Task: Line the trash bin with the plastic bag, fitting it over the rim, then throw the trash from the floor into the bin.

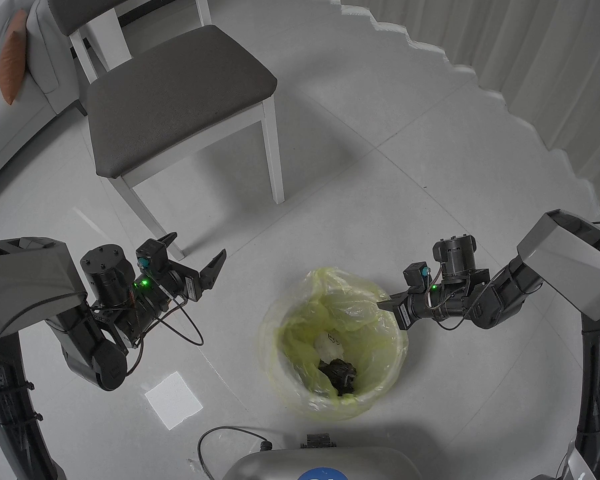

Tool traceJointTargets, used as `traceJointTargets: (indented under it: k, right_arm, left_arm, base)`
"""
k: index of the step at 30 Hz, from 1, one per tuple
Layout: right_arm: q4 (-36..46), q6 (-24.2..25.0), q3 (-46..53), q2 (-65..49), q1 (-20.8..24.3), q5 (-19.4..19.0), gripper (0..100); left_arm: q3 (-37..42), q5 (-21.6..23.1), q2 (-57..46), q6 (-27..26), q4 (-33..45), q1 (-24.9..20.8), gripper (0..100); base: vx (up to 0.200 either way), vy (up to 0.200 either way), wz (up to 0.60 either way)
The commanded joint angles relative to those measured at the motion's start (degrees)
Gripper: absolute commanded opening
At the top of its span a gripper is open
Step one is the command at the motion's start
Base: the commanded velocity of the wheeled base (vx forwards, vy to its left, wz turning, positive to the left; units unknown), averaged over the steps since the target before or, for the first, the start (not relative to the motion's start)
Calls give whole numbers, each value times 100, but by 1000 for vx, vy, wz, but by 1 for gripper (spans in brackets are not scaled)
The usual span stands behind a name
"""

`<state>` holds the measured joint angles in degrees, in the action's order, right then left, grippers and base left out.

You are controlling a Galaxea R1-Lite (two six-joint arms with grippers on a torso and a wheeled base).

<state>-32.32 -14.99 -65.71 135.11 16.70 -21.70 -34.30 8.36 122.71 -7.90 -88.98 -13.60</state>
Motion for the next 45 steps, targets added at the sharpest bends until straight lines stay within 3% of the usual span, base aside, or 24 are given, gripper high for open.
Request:
traceJointTargets:
  k: [1,14,15,37,38,45]
  right_arm:
    - [-3,-3,40,-134,0,-1,0]
    - [24,-47,172,-310,53,-1,0]
    - [24,-47,155,-292,53,-1,100]
    - [6,-21,58,-283,-123,-1,100]
    - [6,-21,58,-283,-123,-1,0]
    - [-3,5,-3,-275,-132,-1,0]
  left_arm:
    - [-15,-1,42,-1,-85,7,100]
    - [-59,-1,148,-1,-85,7,100]
    - [-59,-1,148,-1,-85,7,100]
    - [-32,-1,209,-1,-85,7,100]
    - [-32,-1,218,-1,-85,7,100]
    - [-50,-1,227,-1,-85,-2,100]
  base:
    - [0,0,0]
    - [0,0,0]
    - [0,0,0]
    - [0,0,0]
    - [0,0,0]
    - [0,0,0]
